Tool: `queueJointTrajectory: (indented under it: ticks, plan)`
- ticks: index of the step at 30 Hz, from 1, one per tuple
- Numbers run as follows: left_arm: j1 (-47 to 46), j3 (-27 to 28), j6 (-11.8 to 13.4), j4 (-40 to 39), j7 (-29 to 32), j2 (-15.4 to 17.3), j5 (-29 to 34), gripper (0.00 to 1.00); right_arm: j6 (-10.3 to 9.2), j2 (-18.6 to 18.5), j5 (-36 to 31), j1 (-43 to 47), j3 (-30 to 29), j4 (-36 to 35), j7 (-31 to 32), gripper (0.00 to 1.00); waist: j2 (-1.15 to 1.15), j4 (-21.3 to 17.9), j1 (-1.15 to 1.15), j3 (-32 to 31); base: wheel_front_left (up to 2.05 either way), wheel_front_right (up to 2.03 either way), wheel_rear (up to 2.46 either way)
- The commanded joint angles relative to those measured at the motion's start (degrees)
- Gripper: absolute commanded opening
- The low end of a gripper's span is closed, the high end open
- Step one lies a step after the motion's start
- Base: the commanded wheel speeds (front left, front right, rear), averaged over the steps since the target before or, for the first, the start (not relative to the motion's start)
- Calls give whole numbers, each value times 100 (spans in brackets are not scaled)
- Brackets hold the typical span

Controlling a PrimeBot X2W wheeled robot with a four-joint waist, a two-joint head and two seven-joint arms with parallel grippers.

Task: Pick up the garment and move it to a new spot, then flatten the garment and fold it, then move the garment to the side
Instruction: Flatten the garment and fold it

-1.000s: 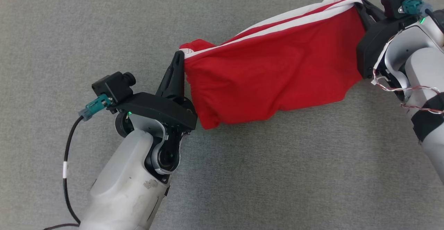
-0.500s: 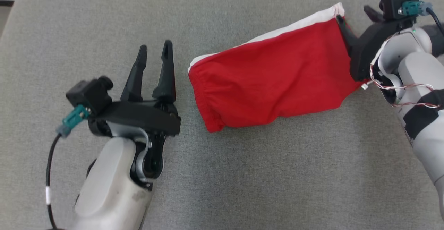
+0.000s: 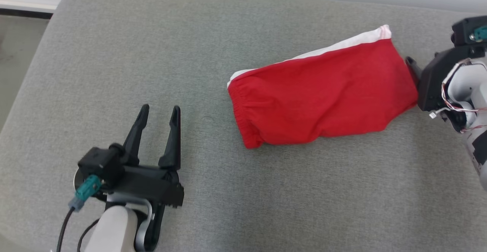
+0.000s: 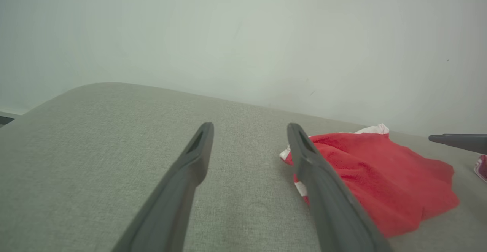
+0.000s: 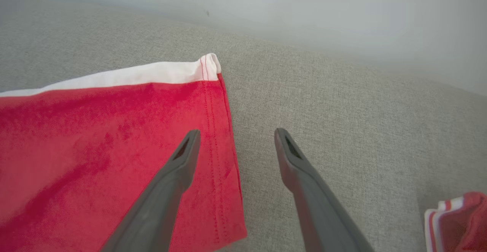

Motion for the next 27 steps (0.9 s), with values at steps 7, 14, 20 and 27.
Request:
queueJointTrajectory:
  ticks: [7, 14, 20, 27]
  plan:
    - [542, 102, -150, -90, 4, 58, 322, 100, -17, -24, 64, -41, -281, 524, 84, 100, 0, 319, 1, 89, 0, 0, 0]
    - [925, 244, -202, -271, 3, -3, 260, 100, -17, 32, -74, -67, -423, 990, 147, 100, 0, 527, 1, 161, 0, 0, 0]
    - [987, 147, -225, -313, 4, -38, 296, 100, -17, -95, -74, 98, -602, 1208, 265, 100, 0, 744, 1, 224, 0, 0, 0]
    - [1034, 248, -245, -408, 4, -53, 283, 100, -17, 4, -154, 131, -732, 1316, 526, 20, 0, 733, 1, 384, 0, 0, 0]
